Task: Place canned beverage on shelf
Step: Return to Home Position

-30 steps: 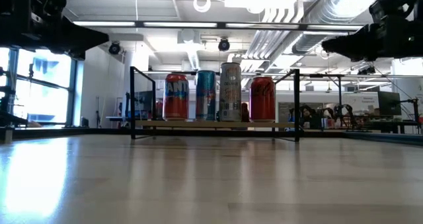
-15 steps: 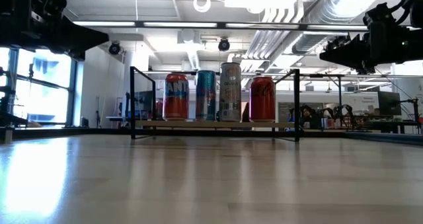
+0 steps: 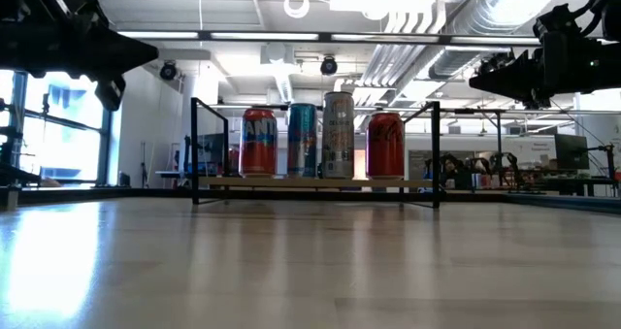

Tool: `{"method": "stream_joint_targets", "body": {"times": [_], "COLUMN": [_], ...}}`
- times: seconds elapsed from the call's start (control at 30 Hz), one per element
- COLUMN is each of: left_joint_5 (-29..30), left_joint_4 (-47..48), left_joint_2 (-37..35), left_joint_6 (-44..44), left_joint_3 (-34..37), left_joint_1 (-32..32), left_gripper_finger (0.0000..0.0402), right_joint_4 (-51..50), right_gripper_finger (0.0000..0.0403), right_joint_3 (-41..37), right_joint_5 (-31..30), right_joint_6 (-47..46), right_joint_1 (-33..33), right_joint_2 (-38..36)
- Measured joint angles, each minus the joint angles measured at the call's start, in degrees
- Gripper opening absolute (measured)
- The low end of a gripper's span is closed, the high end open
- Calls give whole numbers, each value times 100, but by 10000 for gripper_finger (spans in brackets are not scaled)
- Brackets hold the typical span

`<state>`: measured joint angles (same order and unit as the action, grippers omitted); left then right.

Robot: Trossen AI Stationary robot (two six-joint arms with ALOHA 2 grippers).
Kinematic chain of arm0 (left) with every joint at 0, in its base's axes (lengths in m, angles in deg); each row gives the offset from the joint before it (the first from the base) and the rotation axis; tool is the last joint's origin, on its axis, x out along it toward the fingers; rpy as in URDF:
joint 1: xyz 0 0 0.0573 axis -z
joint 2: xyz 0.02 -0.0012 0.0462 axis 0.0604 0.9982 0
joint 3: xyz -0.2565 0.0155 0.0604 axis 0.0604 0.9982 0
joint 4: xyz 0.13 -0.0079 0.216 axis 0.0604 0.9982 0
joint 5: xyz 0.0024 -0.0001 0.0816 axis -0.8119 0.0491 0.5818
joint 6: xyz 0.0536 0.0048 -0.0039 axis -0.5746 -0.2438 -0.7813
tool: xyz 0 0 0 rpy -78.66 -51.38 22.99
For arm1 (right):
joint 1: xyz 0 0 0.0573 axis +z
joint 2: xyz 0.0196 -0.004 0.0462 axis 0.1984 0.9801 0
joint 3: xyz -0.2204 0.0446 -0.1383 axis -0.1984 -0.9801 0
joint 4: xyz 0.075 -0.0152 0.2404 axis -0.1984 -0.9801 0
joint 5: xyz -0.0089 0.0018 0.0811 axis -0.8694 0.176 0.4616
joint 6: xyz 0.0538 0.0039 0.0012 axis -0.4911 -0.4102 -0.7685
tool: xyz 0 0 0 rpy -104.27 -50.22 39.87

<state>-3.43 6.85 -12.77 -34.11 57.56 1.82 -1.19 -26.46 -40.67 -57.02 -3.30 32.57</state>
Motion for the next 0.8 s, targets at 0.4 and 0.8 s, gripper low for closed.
{"method": "stream_joint_targets", "body": {"times": [0.4,0.8], "left_joint_5": [2,2], "left_joint_4": [2,4], "left_joint_2": [0,0], "left_joint_6": [-137,-140], "left_joint_3": [0,0], "left_joint_1": [0,0], "left_gripper_finger": [3,3], "right_joint_4": [0,0], "right_gripper_finger": [0,0], "right_joint_3": [-2,-2], "right_joint_5": [0,0], "right_joint_6": [0,0], "right_joint_1": [0,0], "right_joint_2": [0,0]}}
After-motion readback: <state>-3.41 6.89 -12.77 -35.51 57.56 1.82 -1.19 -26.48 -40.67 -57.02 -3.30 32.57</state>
